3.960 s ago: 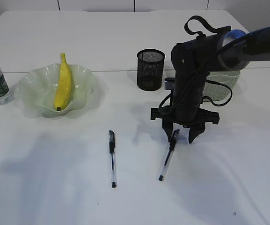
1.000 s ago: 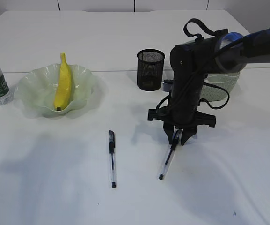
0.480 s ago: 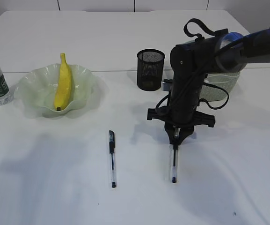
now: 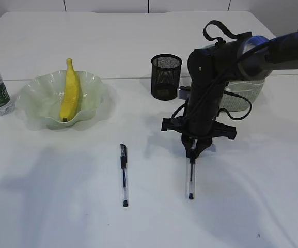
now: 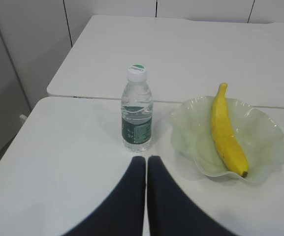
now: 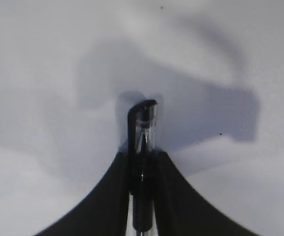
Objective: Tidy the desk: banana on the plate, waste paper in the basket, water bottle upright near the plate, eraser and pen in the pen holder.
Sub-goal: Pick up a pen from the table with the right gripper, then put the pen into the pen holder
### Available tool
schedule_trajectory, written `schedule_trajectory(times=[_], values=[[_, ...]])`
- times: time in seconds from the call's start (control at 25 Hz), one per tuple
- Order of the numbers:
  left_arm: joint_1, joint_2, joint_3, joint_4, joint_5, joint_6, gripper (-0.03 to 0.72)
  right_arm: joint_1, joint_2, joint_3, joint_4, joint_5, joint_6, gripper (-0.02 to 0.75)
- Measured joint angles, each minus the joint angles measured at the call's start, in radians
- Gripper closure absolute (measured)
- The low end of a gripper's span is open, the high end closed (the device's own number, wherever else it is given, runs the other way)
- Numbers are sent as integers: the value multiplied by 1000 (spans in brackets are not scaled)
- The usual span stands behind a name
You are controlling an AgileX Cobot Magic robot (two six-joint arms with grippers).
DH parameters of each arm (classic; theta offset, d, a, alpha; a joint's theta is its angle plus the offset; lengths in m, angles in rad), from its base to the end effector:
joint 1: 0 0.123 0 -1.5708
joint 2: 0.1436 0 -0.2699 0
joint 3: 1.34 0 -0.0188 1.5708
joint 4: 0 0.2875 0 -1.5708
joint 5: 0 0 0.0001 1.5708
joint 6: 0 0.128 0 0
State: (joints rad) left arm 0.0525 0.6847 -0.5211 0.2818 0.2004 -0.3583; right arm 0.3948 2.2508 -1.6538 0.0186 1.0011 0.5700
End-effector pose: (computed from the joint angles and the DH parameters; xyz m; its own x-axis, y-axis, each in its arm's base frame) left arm 0.2281 0.0191 0.2846 -0.2560 -0.0952 -0.9620 -0.1270 0.9898 -0.0642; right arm 0.4291 0.1810 0.0548 -0.9820 0.1845 -0.0416 0.1826 0.9821 0.0459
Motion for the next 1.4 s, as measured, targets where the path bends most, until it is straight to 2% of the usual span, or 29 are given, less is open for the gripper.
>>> schedule_trajectory(times=[0.44, 0.88, 1.4], values=[[0, 0, 0, 0, 0, 0, 712, 0, 0, -2, -19, -16, 0, 631], [0, 0, 0, 0, 0, 0, 712, 0, 8, -151, -62, 8, -9, 654], [0, 0, 0, 0, 0, 0, 712, 0, 12, -414, -258, 32, -49, 654]])
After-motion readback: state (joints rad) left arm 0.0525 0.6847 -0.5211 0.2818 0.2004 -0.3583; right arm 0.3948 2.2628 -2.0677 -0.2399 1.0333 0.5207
